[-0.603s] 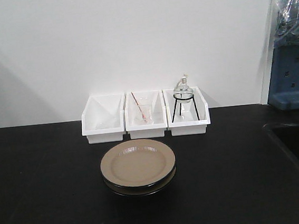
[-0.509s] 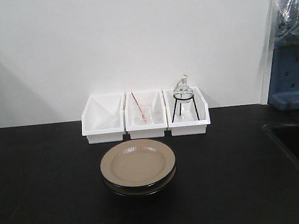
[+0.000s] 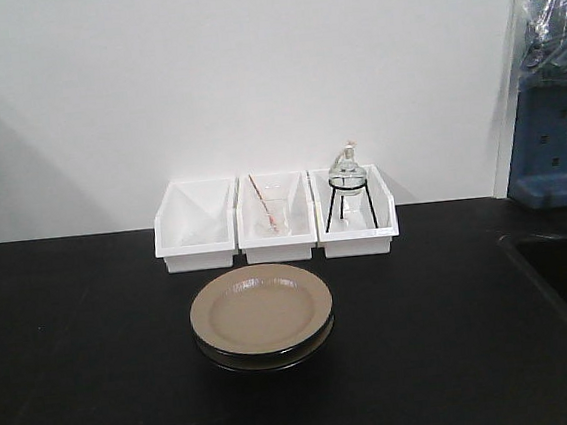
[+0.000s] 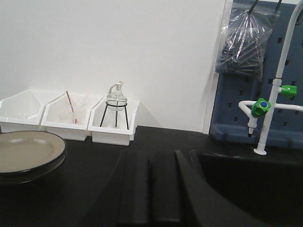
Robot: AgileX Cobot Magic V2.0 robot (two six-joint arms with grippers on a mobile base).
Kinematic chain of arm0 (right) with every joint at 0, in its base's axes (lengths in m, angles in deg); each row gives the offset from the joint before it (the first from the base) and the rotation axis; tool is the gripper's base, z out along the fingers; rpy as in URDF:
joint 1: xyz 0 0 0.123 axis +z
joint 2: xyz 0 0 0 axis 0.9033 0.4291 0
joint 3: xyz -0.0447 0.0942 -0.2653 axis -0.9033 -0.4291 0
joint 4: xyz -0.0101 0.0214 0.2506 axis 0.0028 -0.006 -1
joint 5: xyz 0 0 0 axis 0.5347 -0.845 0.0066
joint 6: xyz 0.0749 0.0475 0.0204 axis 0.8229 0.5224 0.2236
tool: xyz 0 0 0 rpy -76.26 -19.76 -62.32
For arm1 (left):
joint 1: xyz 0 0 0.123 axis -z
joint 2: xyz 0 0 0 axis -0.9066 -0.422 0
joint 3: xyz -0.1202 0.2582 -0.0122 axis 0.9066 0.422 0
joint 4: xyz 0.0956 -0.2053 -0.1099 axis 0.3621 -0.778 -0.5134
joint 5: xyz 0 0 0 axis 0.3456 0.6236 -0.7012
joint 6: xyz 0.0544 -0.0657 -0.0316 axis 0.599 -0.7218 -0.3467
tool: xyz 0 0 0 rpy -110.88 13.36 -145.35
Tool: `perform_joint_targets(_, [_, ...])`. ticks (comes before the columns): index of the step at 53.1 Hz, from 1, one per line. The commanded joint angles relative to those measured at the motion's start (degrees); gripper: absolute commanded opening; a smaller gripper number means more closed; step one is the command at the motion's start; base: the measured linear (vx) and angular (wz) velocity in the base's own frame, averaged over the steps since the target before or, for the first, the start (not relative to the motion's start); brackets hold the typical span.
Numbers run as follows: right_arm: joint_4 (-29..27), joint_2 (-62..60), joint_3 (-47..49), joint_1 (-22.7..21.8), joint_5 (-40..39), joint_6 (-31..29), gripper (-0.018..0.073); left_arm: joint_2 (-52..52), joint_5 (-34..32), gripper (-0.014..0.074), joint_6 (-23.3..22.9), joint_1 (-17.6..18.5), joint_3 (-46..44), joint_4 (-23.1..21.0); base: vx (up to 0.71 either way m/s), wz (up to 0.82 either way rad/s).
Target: Arrange circular plates on left workspace
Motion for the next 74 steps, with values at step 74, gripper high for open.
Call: perform_joint_targets(74, [-0.22,0.75,1.71,-0.12,-3.95,-0.34,0.0001,39.51,-28.48,0.0002,-76.22,0.39,34.07,74.83,0.0,0.0])
